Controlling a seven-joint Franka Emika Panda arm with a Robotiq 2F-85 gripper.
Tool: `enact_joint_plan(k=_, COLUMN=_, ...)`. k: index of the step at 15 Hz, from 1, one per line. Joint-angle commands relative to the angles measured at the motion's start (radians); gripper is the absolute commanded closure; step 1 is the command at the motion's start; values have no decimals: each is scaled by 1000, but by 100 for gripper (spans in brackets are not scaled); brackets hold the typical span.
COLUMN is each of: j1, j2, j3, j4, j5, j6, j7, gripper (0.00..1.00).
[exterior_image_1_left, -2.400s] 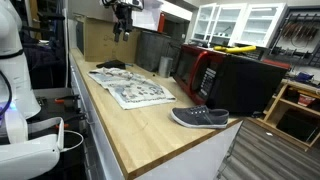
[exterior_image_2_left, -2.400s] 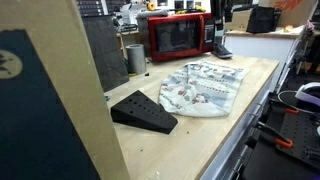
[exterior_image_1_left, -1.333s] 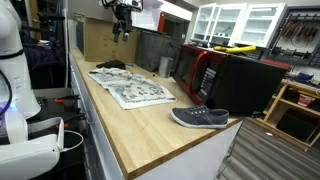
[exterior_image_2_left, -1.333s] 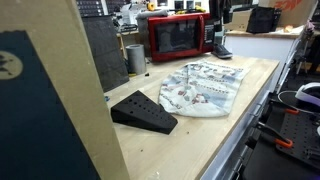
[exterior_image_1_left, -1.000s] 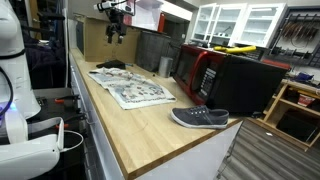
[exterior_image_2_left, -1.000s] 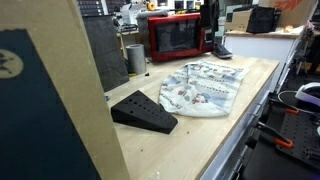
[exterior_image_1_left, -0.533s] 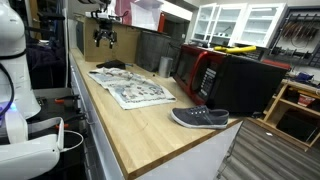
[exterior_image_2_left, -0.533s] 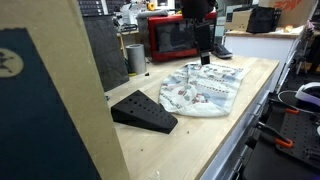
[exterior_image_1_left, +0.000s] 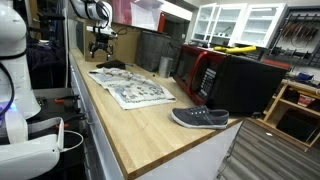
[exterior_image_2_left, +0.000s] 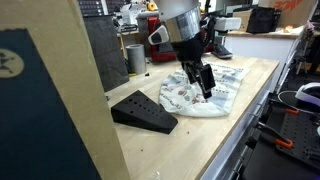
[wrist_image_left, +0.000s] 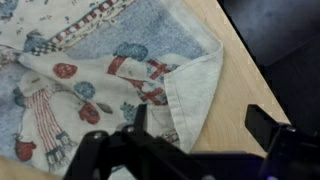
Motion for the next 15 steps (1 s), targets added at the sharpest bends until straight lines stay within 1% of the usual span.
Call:
enact_joint_plan(k=1, j1=17, j2=84, j3=14, j4=40, j5=-70, j6=17, j7=-24, gripper=0)
enact_joint_plan(k=6, j1=38, j2=179, j3=24, j4=112, j5=-133, j6=2, j7=-20, gripper=0)
enact_joint_plan(k=11, j1=55, j2=259, j3=27, j4=162, j5=-139, j6=-7, j7=-12, gripper=0)
enact_joint_plan(k=12, j1=58, j2=269, j3=26, j4=168, j5=-144, j6=-8, j7=-12, gripper=10)
enact_joint_plan(k=13, j1=61, j2=278, j3=24, j4=172, j5=-150, j6=-7, j7=-12, gripper=26)
enact_joint_plan(k=14, j1=63, j2=284, j3=22, j4=177, j5=-159, j6=-10, j7=-11, gripper=32)
enact_joint_plan(k=15, j1=63, j2=290, j3=20, j4=182, j5=-166, j6=-12, j7=-11, gripper=42)
